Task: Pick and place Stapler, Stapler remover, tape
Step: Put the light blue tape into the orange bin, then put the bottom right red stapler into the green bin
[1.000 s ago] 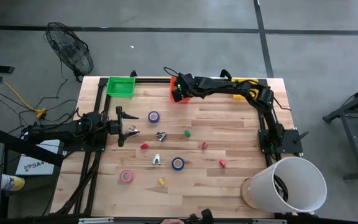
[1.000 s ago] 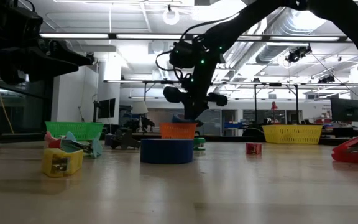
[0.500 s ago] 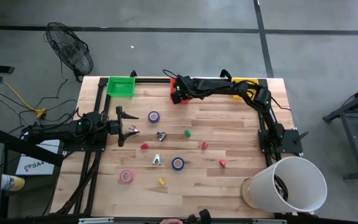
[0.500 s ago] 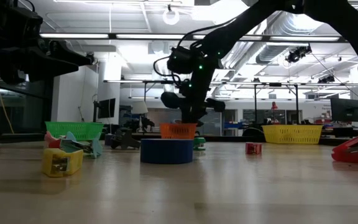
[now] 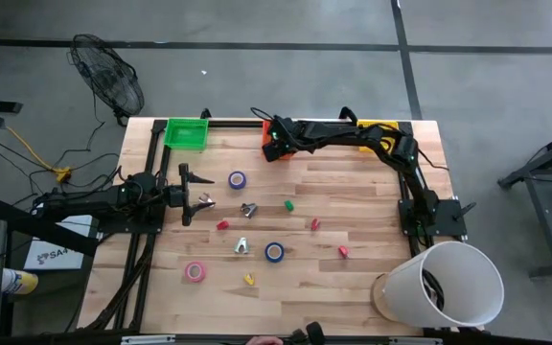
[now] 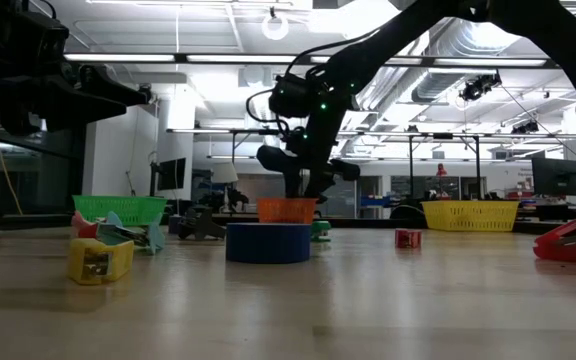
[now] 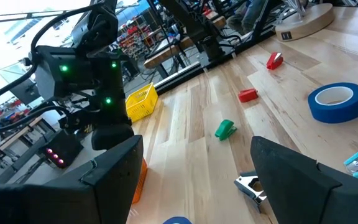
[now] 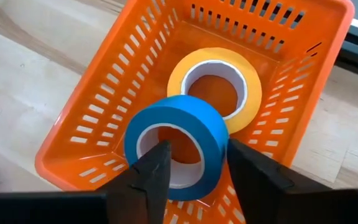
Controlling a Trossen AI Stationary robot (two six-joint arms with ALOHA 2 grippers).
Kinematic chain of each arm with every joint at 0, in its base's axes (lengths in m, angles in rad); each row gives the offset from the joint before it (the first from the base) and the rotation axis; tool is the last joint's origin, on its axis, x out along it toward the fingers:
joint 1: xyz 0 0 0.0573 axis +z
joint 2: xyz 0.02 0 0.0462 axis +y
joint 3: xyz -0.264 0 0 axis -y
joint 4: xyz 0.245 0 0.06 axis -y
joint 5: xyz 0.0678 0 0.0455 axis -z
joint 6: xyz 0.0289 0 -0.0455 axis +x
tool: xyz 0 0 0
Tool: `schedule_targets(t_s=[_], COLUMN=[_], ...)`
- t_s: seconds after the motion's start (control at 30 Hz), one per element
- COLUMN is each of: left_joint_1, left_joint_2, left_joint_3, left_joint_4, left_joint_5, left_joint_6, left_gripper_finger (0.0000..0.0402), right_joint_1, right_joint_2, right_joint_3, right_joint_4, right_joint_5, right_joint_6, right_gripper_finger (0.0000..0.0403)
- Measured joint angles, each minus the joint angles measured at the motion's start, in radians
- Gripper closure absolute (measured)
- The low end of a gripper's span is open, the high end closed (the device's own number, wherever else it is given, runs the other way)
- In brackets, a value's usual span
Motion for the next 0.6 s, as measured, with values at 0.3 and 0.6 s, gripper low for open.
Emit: schedule_targets(t_s=[0.3, 0.6], left_joint_1=[0.0, 0.0], left_joint_2=[0.0, 0.0], left_joint_3=[0.0, 0.0], left_joint_4=[0.0, 0.0], left_joint_5=[0.0, 0.0], left_joint_6=[0.0, 0.0], left_gripper_finger=[0.0108, 0.0108], right_joint_1=[-0.002, 0.028], right_joint_2=[-0.001, -0.002], right_joint_3=[0.086, 0.195], right_joint_4=[-0.08, -0.286], right_joint_5=[0.004, -0.075], right_joint_6=[-0.051, -0.15], right_gripper_finger=[0.0229, 0.0237])
